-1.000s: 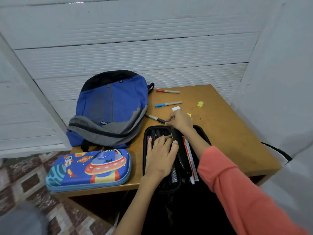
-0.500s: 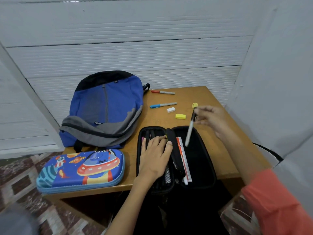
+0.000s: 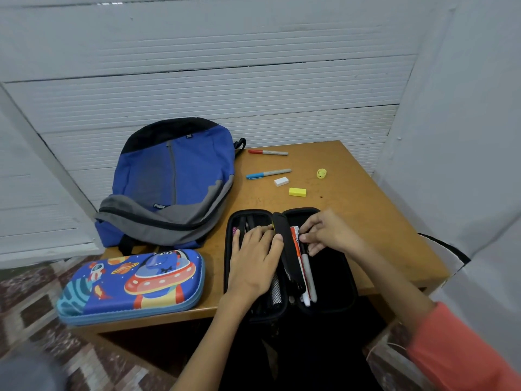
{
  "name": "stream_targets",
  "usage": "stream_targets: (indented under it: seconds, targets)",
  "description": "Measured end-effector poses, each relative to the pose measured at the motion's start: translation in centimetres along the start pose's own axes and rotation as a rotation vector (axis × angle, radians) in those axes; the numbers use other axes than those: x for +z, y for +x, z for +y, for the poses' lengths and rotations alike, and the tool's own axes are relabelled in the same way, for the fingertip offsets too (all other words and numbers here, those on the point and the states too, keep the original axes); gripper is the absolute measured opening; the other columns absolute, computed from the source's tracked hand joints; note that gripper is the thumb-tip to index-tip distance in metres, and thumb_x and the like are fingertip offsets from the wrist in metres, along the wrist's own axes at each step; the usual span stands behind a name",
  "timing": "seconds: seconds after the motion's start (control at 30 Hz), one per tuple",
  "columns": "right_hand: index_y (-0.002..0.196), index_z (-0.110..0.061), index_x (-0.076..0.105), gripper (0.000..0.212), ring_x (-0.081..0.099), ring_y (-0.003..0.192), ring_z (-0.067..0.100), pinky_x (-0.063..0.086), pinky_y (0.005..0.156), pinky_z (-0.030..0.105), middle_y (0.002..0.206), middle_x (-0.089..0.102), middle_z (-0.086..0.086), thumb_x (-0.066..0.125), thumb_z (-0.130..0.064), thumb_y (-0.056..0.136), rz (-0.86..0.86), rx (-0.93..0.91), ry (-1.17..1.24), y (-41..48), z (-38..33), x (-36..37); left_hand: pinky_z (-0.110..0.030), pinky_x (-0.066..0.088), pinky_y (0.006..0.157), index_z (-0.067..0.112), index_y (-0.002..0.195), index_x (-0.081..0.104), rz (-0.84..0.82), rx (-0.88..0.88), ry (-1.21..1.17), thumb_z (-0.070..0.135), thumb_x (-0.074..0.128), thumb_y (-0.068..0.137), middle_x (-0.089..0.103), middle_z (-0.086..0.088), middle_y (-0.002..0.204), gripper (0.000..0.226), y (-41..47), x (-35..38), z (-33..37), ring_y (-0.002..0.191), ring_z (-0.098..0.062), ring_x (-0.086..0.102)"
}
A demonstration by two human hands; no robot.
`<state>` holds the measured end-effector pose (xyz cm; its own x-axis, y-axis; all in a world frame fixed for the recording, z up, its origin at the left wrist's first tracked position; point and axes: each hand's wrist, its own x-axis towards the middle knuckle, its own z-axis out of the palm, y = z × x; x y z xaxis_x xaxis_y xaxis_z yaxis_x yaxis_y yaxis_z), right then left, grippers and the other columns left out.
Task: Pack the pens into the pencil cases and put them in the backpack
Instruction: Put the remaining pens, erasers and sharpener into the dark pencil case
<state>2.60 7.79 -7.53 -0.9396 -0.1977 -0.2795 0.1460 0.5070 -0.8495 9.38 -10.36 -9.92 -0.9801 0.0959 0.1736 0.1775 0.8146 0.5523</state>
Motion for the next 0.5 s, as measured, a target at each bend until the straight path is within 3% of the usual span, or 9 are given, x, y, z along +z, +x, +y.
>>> stream_targets:
  seconds: [0.5]
  targets:
    - [0.094,-0.002,0.065,0.012,0.066,0.057,0.022,0.06,0.06,0.03,0.058,0.064,0.007,0.064,0.007,0.086,-0.096,-0.018,-0.032,0.63,-0.43,0.44,-0.039,-0.002,0.122,0.026,0.131,0.054,0.002,-0.018,-0.008,0.057,-0.002,0.085,0.047,0.016,0.136,0.079,0.22,-0.04,-0.28,0.133,0.005,0.028]
